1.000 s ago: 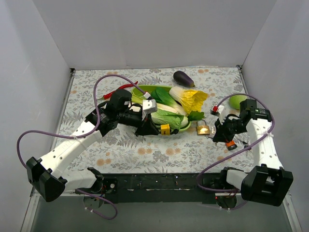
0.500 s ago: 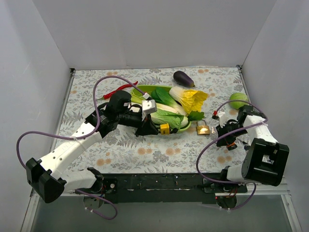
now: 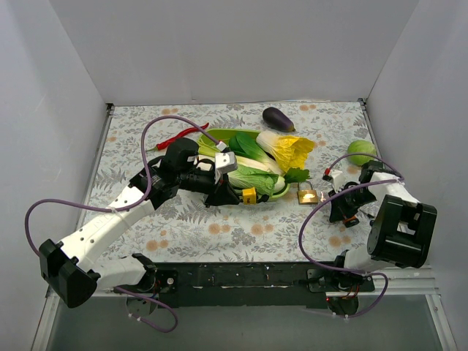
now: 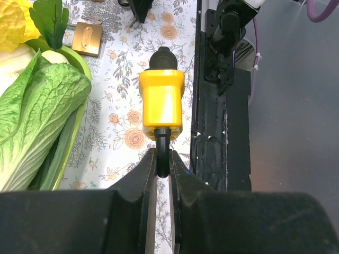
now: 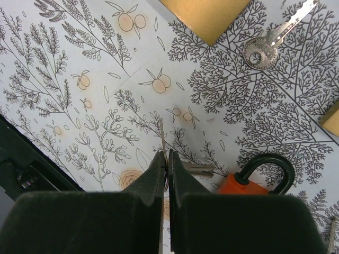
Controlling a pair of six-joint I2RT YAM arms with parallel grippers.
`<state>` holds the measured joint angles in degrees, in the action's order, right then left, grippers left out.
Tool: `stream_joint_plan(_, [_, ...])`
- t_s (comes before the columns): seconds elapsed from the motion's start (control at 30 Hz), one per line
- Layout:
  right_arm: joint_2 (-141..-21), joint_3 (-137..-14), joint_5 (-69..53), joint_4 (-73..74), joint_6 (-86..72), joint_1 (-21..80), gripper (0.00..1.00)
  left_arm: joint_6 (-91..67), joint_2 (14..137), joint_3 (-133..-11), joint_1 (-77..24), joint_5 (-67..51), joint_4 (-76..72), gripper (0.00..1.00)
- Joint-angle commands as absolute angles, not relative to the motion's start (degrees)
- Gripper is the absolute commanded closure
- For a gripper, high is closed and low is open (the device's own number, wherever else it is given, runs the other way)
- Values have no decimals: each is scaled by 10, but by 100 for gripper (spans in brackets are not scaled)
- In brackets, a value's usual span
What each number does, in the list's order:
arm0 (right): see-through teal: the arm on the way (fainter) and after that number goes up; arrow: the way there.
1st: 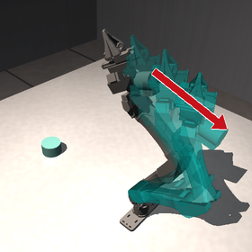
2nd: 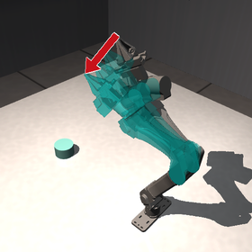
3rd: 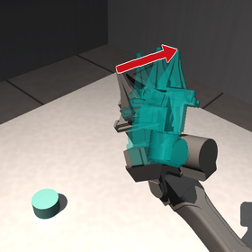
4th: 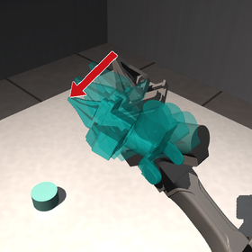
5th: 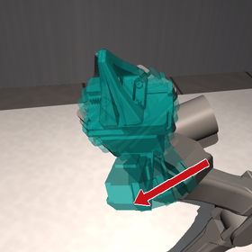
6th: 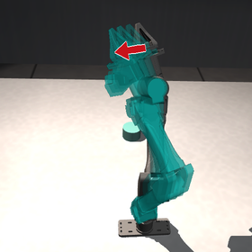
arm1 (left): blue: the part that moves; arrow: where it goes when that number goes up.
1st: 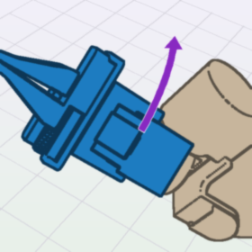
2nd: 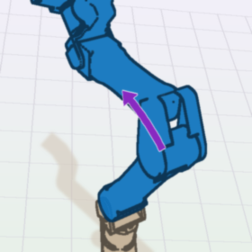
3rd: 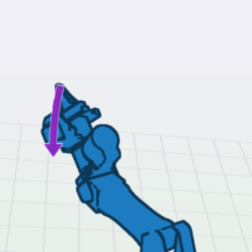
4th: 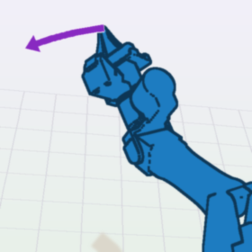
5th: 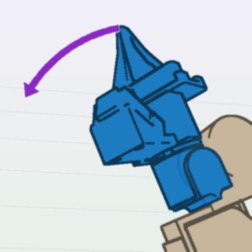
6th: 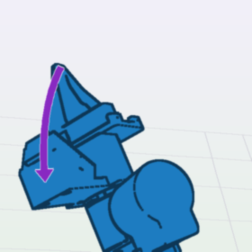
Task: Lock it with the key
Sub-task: Place the key at the center of the board.
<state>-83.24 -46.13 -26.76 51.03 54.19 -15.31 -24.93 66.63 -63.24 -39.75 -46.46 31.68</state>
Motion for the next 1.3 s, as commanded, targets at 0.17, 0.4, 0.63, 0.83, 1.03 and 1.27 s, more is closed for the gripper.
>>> stream_joint_plan(0.17, [-845,-460,-288,500,534,-156,96,-244,654,-642,-396,-481,299,100])
stream_joint_plan(0.4, [-855,-468,-280,490,515,-156,86,-245,653,-640,-395,-481,301,100])
stream_joint_plan(0.63, [-851,-477,-283,499,508,-156,59,-243,650,-635,-395,-481,305,100])
stream_joint_plan(0.83, [-816,-496,-298,533,517,-156,40,-243,650,-636,-395,-491,319,100])
stream_joint_plan(1.03, [-735,-562,-322,600,576,-156,31,-278,673,-649,-395,-516,334,100])
stream_joint_plan(1.27, [-672,-717,-439,727,661,-113,28,-344,703,-661,-395,-584,311,100])
